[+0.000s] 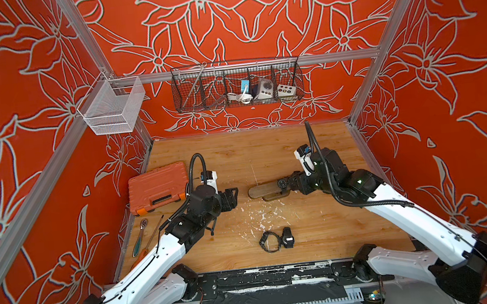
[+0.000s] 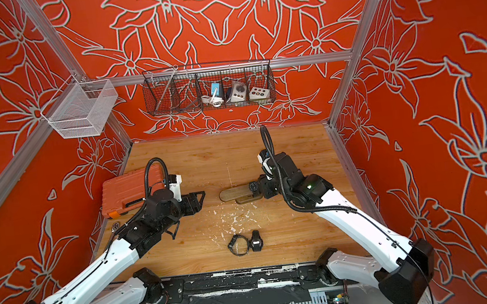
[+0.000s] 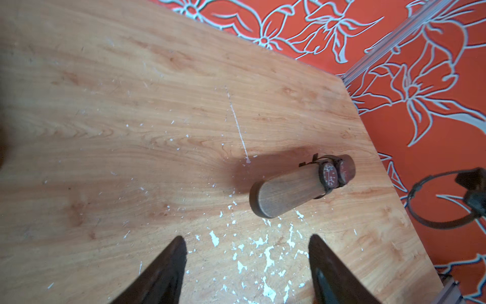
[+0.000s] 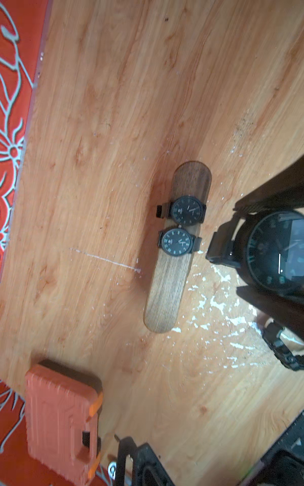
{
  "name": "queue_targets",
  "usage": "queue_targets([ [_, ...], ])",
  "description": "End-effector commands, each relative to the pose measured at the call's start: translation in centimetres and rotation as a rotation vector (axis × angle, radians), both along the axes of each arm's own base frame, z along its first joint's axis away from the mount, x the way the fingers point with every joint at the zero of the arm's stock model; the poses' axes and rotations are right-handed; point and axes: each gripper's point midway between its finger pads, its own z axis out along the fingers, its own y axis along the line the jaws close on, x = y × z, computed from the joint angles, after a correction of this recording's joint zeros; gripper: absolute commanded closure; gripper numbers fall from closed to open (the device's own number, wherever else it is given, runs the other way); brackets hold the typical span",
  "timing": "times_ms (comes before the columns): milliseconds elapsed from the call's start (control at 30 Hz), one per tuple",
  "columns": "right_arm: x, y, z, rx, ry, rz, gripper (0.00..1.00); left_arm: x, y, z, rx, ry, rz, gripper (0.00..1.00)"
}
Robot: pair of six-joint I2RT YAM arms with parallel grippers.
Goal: Place watch on stand
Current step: Place the watch on the stand.
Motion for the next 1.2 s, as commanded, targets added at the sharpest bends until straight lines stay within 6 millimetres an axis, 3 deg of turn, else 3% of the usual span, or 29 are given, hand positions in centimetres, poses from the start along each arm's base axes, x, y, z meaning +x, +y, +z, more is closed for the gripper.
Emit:
queue_targets([
  [0,1.5,-1.6,0.4,-0.037,-0.008,-0.027,0.63,0.8,-1.2,-1.1,-0.044,0.081,-0.021,0.27],
  [167,3.8,-4.7,-1.7,-0.060,0.034,-0.130,0.63,1.5,-3.3,-2.8,-0.072,0.166,-0.087,0.27],
  [533,6.7,-8.6,-5.5,-0.072,0.125,-0.237,0.63,2.8,-5.8,-4.9,-0.101,0.267,-0.153,0.26],
  [667,7.5,-9.0,-7.2,-0.087,0.159,-0.254,0.63,3.1,-6.3,-5.6,-0.105,0.297,-0.158,0.26],
  [933,8.6,-8.4,-9.9,-0.097,0.215,-0.229,0.63,3.4,-6.9,-6.8,-0.107,0.336,-0.173,0.38],
  [1167,8.2,-7.8,-10.7,-0.086,0.245,-0.204,0.63,3.8,-7.3,-7.5,-0.105,0.355,-0.180,0.44],
])
